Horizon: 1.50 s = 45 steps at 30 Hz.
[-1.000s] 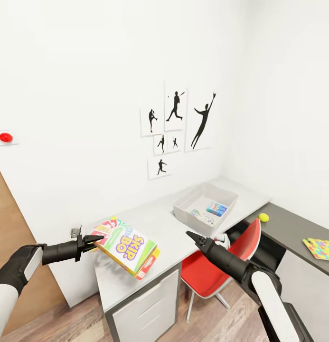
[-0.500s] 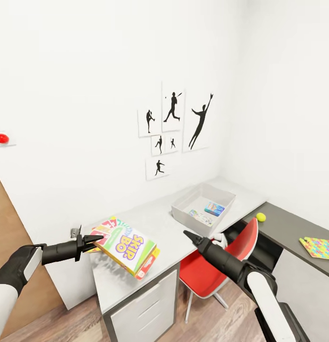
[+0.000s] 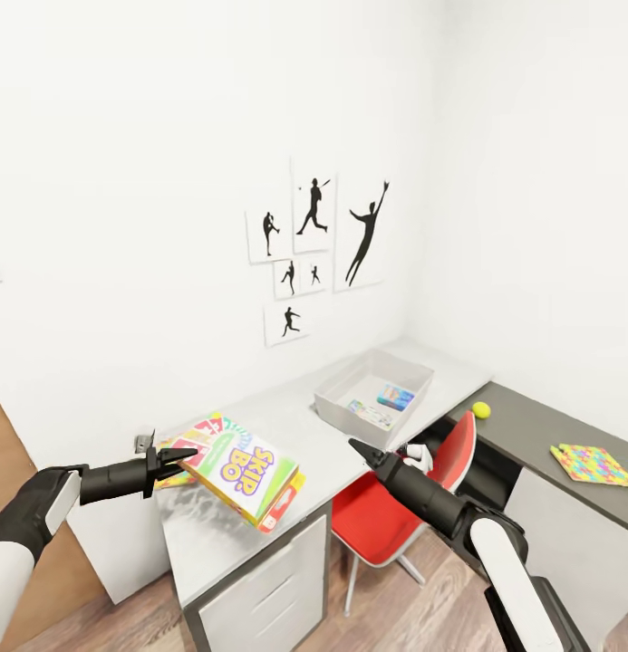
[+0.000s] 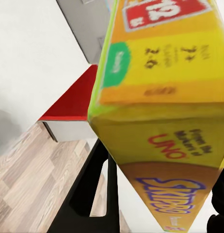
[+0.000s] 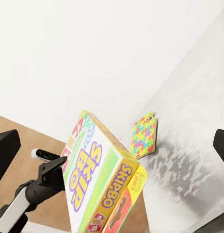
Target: Put all the toys in the child's room - the three board games (two on the bed and one on the table), the two jigsaw puzzles on the table, and the tennis ball on the table - inside the toy box on the table in the child's room.
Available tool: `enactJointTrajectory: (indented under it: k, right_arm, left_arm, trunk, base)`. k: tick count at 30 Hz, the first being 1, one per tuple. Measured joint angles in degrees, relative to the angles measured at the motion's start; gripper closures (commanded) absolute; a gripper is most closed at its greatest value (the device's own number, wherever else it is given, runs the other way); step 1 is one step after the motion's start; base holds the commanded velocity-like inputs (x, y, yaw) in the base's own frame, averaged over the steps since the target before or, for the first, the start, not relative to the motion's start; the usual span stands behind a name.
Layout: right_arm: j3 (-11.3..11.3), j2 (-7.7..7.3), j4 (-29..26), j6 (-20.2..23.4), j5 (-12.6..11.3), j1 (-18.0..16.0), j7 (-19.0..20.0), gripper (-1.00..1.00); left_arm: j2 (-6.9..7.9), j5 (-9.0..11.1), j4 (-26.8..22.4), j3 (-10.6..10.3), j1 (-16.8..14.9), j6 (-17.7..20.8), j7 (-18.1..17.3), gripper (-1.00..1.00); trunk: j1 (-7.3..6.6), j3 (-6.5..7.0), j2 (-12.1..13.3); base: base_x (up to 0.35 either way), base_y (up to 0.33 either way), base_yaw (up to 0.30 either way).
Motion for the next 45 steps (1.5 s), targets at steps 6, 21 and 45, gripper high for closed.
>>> enactJointTrajectory:
  k: [6, 21, 45]
  right_arm:
    - [0.0, -0.02, 0.0, 0.0, 0.0, 0.0, 0.1, -1.0]
    - [0.2, -0.08, -0.5, 0.0, 0.1, 0.0, 0.0, -1.0]
    - [-31.3, -6.84, -0.8, 20.0, -4.2, -0.2, 12.2, -1.0]
  left_arm:
    - [-0.04, -0.1, 0.0, 0.0, 0.0, 0.0, 0.0, 1.0]
    - [-0.03, 0.0, 0.0, 0.0, 0.0, 0.0, 0.0, 1.0]
    - [-0.17, 0.4, -0.3, 0.1, 0.0, 0.0, -0.8, 1.0]
  trunk:
    - [0.01, 0.28, 0.0]
    - [0.01, 0.36, 0.0]
    - [0.0, 0.36, 0.0]
  base:
    - [0.0, 0.0, -0.2]
    - [0.0, 0.0, -0.017]
    - [0.006, 0.0, 0.0]
